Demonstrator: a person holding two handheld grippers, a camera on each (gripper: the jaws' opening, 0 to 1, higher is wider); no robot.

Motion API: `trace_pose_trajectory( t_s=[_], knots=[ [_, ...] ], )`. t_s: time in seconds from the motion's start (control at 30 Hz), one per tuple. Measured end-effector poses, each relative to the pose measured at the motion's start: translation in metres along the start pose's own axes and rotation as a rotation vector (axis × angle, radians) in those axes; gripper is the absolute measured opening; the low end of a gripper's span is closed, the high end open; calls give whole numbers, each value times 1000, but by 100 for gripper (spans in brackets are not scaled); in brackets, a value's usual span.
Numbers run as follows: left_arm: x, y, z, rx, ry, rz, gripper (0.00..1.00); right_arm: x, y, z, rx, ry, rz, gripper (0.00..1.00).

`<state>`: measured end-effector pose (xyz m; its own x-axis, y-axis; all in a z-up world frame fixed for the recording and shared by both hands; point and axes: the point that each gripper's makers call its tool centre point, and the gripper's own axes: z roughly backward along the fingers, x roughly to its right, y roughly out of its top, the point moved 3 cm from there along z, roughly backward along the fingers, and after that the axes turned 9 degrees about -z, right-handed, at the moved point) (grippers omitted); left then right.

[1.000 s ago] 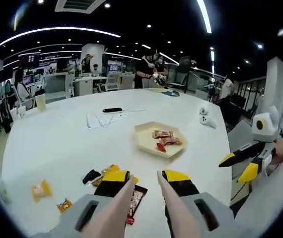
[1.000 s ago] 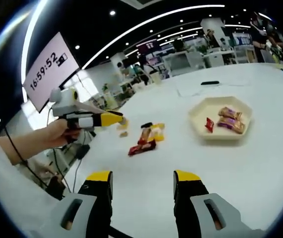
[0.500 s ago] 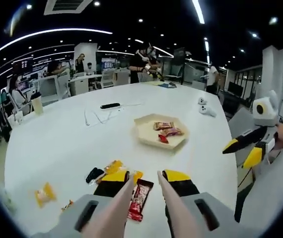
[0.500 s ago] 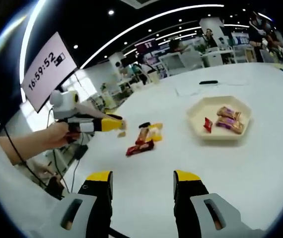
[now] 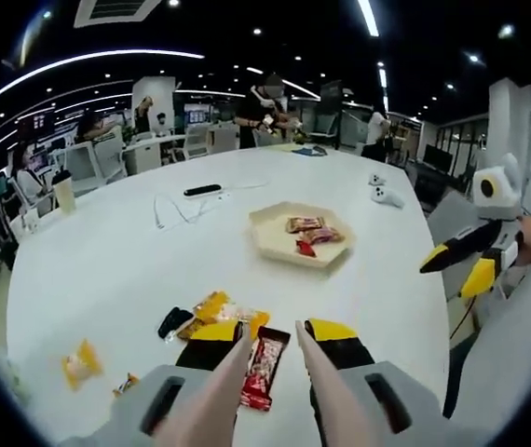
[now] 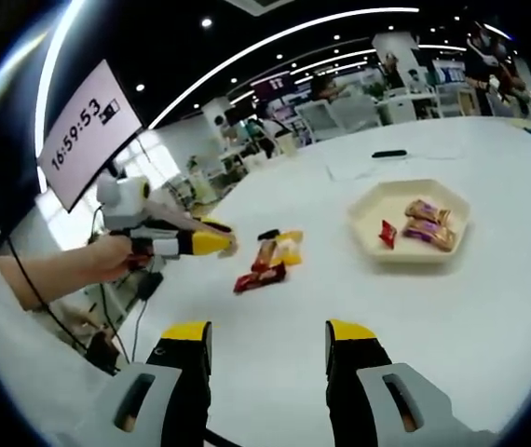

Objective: Place the target food into the container with the food tongs after gripping and lifting it, then release it inside without dropping or visibly crushing the food.

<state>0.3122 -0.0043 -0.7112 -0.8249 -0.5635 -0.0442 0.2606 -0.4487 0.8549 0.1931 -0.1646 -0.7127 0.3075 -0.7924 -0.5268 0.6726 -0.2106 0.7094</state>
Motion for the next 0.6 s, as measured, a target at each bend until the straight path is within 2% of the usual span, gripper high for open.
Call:
trace_pose_trajectory(
  t_s=[0.6],
  knots=[
    [1,-13,-12,-32,-26,-26,26,2,0,0,-8,-11,2,49]
  ],
)
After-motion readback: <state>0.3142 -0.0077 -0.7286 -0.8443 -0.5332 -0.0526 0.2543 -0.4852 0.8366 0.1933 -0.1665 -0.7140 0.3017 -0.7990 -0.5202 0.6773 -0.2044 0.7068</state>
